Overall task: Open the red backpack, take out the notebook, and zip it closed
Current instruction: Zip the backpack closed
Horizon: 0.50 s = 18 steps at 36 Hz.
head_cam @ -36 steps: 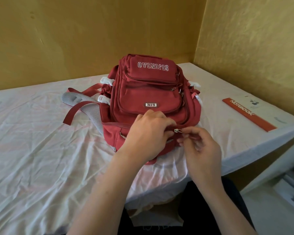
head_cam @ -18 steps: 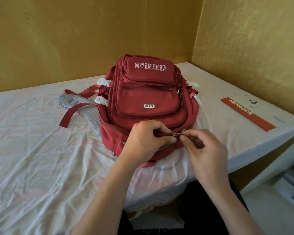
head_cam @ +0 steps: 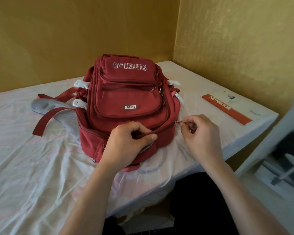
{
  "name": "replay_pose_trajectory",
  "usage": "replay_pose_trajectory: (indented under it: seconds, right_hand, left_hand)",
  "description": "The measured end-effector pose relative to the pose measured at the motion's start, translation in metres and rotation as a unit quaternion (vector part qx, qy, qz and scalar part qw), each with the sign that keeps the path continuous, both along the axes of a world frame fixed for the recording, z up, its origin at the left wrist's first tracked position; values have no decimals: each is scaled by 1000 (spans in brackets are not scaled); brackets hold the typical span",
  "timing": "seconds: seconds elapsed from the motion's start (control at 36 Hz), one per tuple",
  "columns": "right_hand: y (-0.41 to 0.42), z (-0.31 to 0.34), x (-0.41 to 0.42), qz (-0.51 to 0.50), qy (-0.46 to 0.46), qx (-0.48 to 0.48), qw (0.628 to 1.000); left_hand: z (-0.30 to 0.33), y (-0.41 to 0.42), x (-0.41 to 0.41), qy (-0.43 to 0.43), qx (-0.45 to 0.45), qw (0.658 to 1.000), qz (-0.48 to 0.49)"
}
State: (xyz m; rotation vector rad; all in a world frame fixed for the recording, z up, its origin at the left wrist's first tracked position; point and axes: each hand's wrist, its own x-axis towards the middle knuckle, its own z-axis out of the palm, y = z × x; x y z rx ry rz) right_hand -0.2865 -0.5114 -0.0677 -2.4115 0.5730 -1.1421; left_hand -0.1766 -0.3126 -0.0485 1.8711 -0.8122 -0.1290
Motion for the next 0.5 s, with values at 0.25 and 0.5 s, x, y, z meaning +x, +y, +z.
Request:
replay_pose_trajectory:
  seconds: [0.25, 0.5]
  right_hand:
    - [-24, -1, 23, -12, 59, -12, 998]
    - [-46, 12, 53, -36, 106, -27, 993]
  left_hand:
    - [-5, 1, 3, 21, -8, 1000, -15]
    - [-4, 1, 4, 30, -2, 999, -16]
